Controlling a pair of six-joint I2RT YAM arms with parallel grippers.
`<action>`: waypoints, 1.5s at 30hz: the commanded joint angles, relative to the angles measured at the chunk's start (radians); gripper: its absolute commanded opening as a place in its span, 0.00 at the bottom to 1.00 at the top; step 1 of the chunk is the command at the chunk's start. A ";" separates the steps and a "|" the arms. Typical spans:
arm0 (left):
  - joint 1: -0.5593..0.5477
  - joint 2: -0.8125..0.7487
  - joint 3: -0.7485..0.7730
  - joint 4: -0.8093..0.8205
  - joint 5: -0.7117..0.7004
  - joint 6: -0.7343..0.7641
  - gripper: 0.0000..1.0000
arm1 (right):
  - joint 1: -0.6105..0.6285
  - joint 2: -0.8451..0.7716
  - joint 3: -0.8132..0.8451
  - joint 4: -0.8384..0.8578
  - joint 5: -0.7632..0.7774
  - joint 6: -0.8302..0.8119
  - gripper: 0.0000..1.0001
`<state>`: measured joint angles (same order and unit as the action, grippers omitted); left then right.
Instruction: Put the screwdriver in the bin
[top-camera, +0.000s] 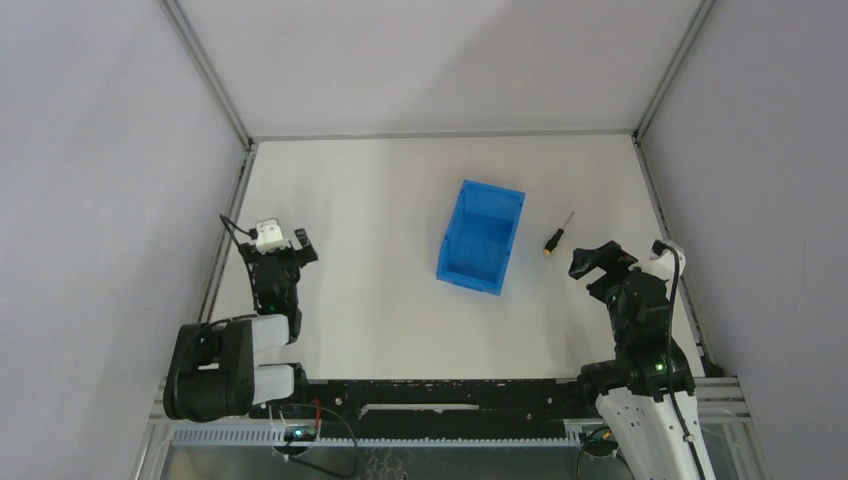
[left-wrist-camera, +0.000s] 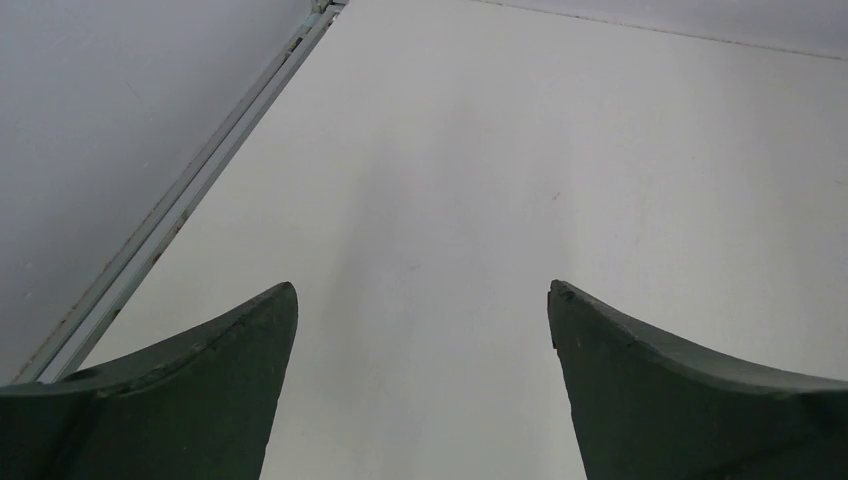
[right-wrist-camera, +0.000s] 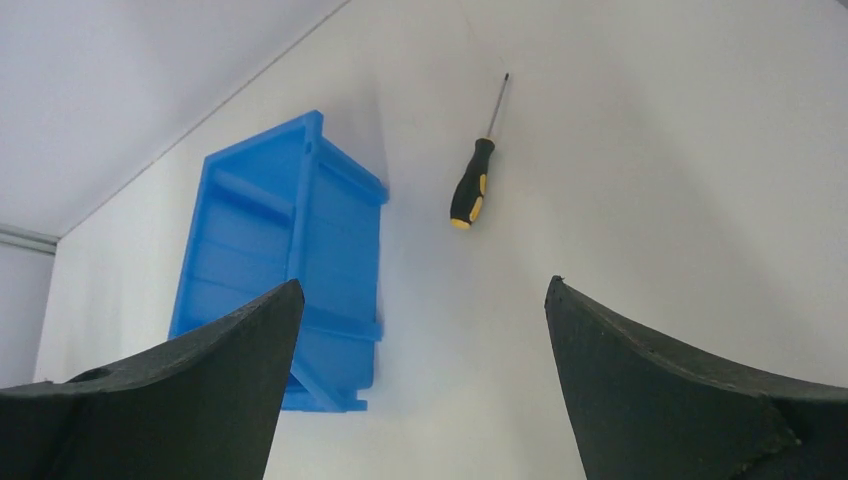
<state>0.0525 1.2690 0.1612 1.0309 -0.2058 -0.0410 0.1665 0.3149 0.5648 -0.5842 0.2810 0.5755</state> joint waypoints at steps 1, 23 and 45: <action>-0.005 -0.008 0.030 0.032 -0.001 0.020 1.00 | 0.005 0.001 0.060 -0.039 -0.004 -0.040 1.00; -0.005 -0.008 0.030 0.032 -0.003 0.020 1.00 | 0.058 1.009 0.503 -0.147 0.075 -0.097 1.00; -0.004 -0.008 0.029 0.032 -0.003 0.020 1.00 | -0.101 1.607 0.686 0.026 -0.144 -0.146 0.76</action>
<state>0.0525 1.2690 0.1612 1.0306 -0.2058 -0.0410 0.0784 1.8736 1.2087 -0.5449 0.1631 0.4286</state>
